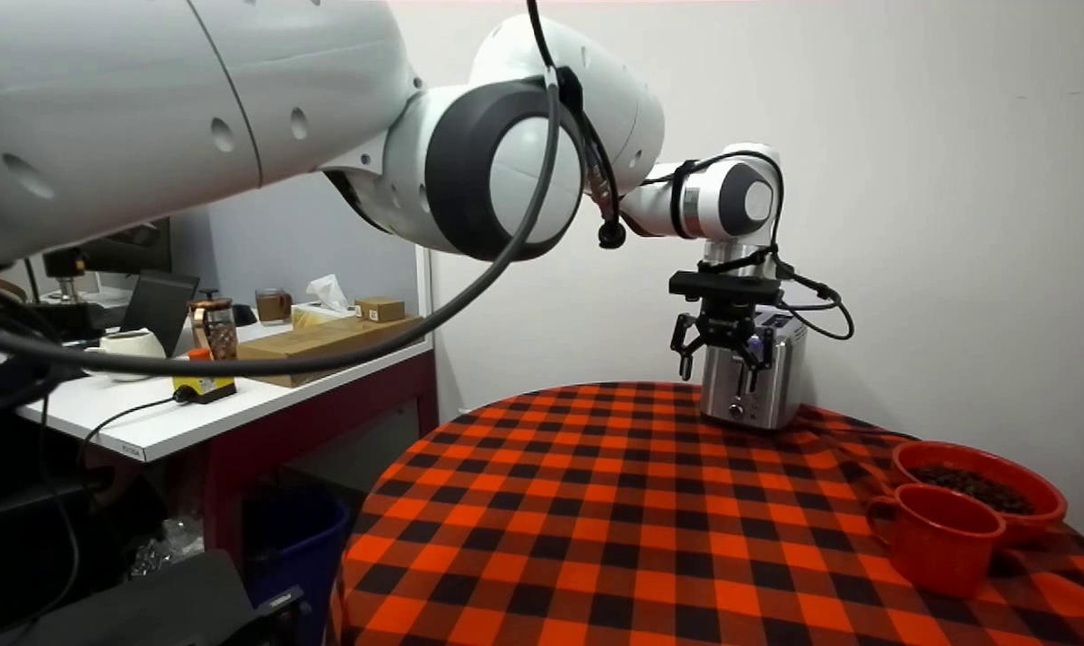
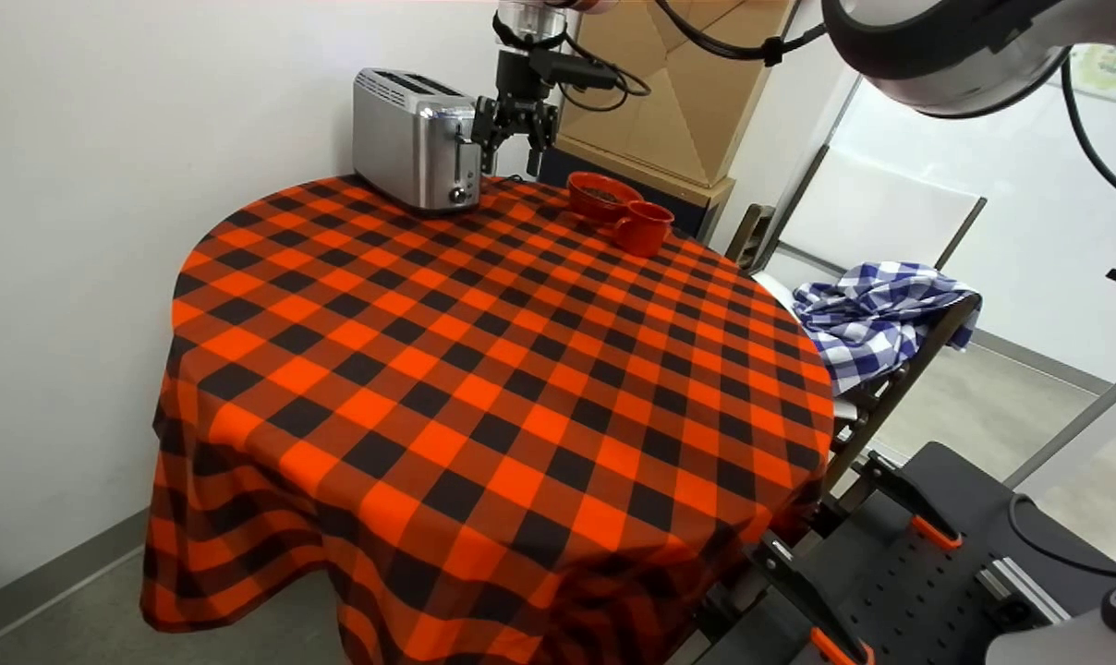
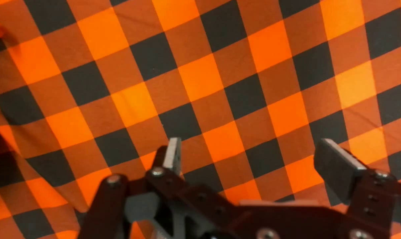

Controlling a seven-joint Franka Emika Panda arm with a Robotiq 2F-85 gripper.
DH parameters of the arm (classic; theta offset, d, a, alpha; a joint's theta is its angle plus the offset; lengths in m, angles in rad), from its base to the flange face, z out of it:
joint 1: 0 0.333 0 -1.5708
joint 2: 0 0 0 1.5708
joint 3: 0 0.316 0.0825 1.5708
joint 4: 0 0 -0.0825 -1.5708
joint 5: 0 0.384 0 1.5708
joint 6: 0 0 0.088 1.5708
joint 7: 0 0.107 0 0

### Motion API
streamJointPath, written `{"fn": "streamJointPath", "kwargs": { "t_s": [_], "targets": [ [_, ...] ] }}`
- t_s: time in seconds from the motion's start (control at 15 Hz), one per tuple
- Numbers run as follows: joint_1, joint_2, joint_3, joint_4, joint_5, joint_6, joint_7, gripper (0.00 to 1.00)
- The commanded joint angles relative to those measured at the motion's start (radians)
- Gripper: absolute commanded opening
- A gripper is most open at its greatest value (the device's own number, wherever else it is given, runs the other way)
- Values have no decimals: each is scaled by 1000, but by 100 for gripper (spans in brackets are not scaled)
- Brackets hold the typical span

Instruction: Release the lever on the toaster upwards.

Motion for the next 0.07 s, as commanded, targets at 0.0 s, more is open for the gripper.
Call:
{"fn": "streamJointPath", "kwargs": {
  "t_s": [0.0],
  "targets": [
    [-2,0,0,0,0,0,0,100]
  ]
}}
